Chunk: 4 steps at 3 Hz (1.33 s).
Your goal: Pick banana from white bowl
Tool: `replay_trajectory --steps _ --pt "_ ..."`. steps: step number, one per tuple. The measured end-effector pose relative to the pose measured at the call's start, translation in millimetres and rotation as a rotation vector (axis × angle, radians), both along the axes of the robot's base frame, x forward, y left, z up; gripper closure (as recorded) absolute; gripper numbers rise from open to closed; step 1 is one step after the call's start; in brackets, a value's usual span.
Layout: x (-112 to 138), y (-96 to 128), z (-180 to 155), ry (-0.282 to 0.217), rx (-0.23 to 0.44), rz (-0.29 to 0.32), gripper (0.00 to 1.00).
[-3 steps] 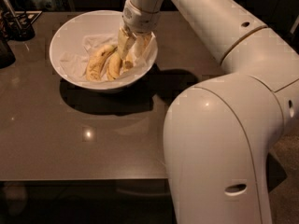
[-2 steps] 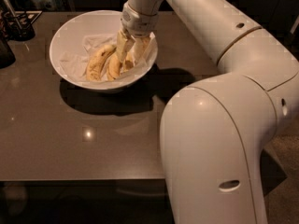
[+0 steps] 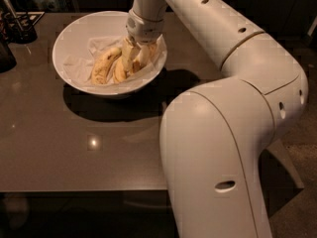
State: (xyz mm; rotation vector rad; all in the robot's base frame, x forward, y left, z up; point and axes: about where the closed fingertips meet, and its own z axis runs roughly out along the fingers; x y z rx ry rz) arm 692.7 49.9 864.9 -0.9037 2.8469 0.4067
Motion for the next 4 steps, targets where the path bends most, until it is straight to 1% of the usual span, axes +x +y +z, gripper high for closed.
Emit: replay_trajectory --steps 1,4 --pt "1.9 -0.1 -7.2 0.017 -0.004 -0.002 0.50" --pt "5.5 -2.1 -14.2 0.044 -0.009 -0.012 0.50"
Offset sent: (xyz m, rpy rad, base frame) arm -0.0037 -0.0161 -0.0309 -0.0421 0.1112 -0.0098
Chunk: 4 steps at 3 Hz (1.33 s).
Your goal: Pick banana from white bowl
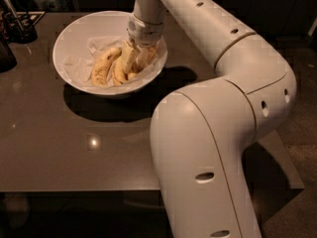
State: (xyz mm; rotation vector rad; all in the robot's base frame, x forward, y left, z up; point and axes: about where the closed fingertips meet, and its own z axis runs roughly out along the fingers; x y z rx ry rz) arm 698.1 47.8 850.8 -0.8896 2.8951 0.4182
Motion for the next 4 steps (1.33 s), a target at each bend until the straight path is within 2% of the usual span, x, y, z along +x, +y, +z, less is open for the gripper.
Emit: replay_trajectory --steps 1,2,3,4 --pt "1.2 -0.6 -0.1 0.006 -0.001 -0.004 0.50" --pt "3.2 -2.1 -2.9 0.013 -0.005 -0.008 0.69" --pt "3.2 -2.1 -2.9 0.013 -0.005 -0.008 0.92" --pt "3.3 -2.1 -2.9 0.013 -0.005 -0.008 1.00"
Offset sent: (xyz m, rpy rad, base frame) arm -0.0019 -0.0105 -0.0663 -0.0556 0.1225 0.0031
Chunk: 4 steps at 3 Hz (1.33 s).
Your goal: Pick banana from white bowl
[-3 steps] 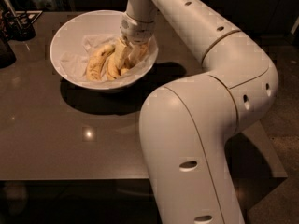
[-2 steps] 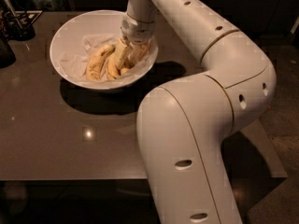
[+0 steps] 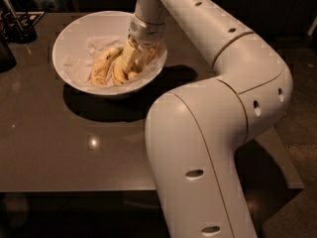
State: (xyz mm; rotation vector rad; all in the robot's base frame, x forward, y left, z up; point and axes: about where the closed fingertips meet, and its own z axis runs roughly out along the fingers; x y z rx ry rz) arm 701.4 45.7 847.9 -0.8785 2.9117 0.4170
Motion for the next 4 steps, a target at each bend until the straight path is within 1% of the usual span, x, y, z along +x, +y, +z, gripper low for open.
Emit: replay_trajectory --steps 1,2,3,4 --pt "0 0 0 0.000 0.000 0.000 1.00" --pt "-3 -4 26 -0.069 0.056 0.009 1.00" --pt "-11 -10 53 -0.124 0.091 0.022 1.00" --pt "-22 -9 75 -0.167 0.115 0.077 1.00"
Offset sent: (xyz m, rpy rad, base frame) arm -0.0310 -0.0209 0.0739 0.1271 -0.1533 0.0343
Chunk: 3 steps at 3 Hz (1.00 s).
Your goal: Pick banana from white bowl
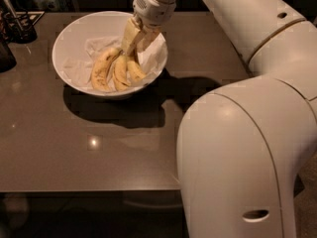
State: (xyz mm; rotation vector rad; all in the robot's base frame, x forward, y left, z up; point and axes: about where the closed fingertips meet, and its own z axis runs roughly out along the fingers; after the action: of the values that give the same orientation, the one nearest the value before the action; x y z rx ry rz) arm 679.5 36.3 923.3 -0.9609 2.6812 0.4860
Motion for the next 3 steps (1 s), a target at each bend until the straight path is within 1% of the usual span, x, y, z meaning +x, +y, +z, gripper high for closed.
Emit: replay_trajectory --steps 1,2,3 --pt "4 4 0 -0.011 0.011 -0.001 1.00" --pt "3 4 0 -0.011 0.011 -0.001 1.00" --pt "-6 8 19 -0.016 0.060 0.004 1.00"
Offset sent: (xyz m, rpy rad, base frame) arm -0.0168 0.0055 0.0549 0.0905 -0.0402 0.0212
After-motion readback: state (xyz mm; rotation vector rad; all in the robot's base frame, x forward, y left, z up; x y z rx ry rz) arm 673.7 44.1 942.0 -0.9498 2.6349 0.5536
